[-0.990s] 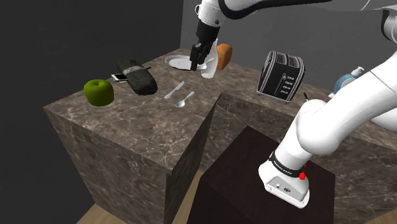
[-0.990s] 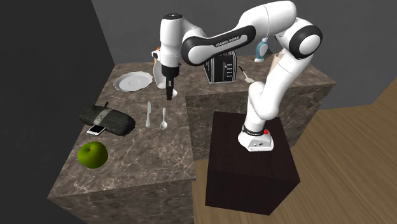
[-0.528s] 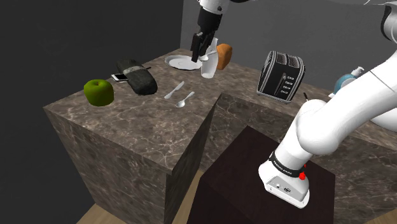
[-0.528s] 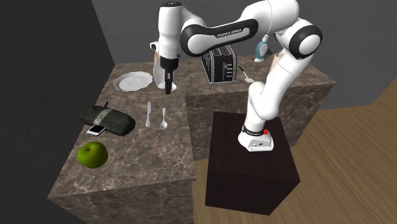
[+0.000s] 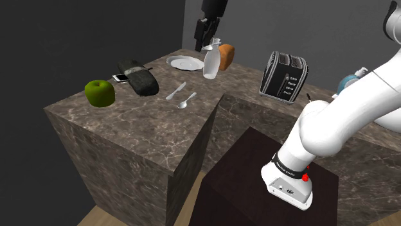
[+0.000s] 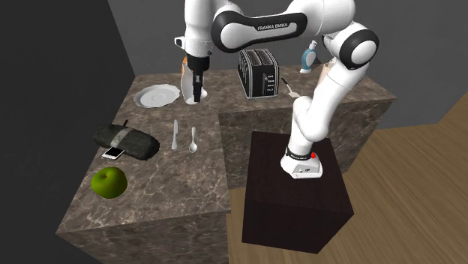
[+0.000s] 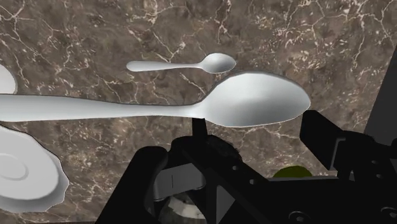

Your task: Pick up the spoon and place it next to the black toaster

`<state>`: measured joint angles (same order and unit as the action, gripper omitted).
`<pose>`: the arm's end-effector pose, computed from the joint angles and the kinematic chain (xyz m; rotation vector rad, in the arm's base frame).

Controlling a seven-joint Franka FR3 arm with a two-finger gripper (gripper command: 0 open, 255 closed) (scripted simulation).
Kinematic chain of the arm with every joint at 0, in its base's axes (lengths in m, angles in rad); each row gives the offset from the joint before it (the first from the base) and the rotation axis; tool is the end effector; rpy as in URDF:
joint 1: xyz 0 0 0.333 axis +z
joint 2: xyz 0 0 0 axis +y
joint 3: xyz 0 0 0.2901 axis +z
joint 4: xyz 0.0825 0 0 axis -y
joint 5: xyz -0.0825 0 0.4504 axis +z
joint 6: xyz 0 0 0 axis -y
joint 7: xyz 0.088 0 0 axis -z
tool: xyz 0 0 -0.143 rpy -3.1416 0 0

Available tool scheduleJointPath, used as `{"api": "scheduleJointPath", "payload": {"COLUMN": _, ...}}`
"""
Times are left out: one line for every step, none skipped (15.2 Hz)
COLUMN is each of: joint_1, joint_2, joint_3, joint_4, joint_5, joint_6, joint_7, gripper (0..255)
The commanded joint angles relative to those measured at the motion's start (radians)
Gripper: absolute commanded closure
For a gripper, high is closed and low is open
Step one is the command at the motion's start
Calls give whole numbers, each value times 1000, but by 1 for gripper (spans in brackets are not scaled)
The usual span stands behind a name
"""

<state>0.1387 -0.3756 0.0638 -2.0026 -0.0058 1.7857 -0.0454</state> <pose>0.5229 0.1097 0.5625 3.0911 0.3823 0.2493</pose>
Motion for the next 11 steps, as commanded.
{"api": "scheduleJointPath", "payload": {"joint_1": -8, "joint_2": -11, "joint_3": -17, "joint_4": 1, "joint_5": -2, "joint_6": -11, "joint_7": -24, "gripper": 255}}
{"api": "scheduleJointPath", "payload": {"joint_1": -15, "joint_2": -21, "joint_3": -35, "joint_4": -9, "joint_5": -5, "joint_6": -12, "joint_7": -48, "gripper": 255}}
{"api": "scheduleJointPath", "payload": {"joint_1": -23, "joint_2": -29, "joint_3": -52, "joint_4": -17, "joint_5": -8, "joint_6": -12, "joint_7": -72, "gripper": 255}}
{"api": "scheduleJointPath", "payload": {"joint_1": -30, "joint_2": -37, "joint_3": -70, "joint_4": -24, "joint_5": -11, "joint_6": -13, "joint_7": -96, "gripper": 255}}
{"api": "scheduleJointPath", "payload": {"joint_1": -38, "joint_2": -44, "joint_3": -88, "joint_4": -29, "joint_5": -14, "joint_6": -14, "joint_7": -121, "gripper": 255}}
{"api": "scheduleJointPath", "payload": {"joint_1": -46, "joint_2": -50, "joint_3": -106, "joint_4": -34, "joint_5": -18, "joint_6": -14, "joint_7": -145, "gripper": 255}}
{"api": "scheduleJointPath", "payload": {"joint_1": -54, "joint_2": -55, "joint_3": -124, "joint_4": -38, "joint_5": -22, "joint_6": -15, "joint_7": -169, "gripper": 255}}
{"api": "scheduleJointPath", "payload": {"joint_1": -61, "joint_2": -59, "joint_3": -142, "joint_4": -40, "joint_5": -26, "joint_6": -16, "joint_7": -193, "gripper": 255}}
{"api": "scheduleJointPath", "payload": {"joint_1": -69, "joint_2": -61, "joint_3": -160, "joint_4": -42, "joint_5": -30, "joint_6": -17, "joint_7": -218, "gripper": 255}}
{"api": "scheduleJointPath", "payload": {"joint_1": -77, "joint_2": -63, "joint_3": -178, "joint_4": -42, "joint_5": -34, "joint_6": -17, "joint_7": -242, "gripper": 255}}
{"api": "scheduleJointPath", "payload": {"joint_1": -84, "joint_2": -63, "joint_3": -197, "joint_4": -41, "joint_5": -38, "joint_6": -18, "joint_7": -267, "gripper": 255}}
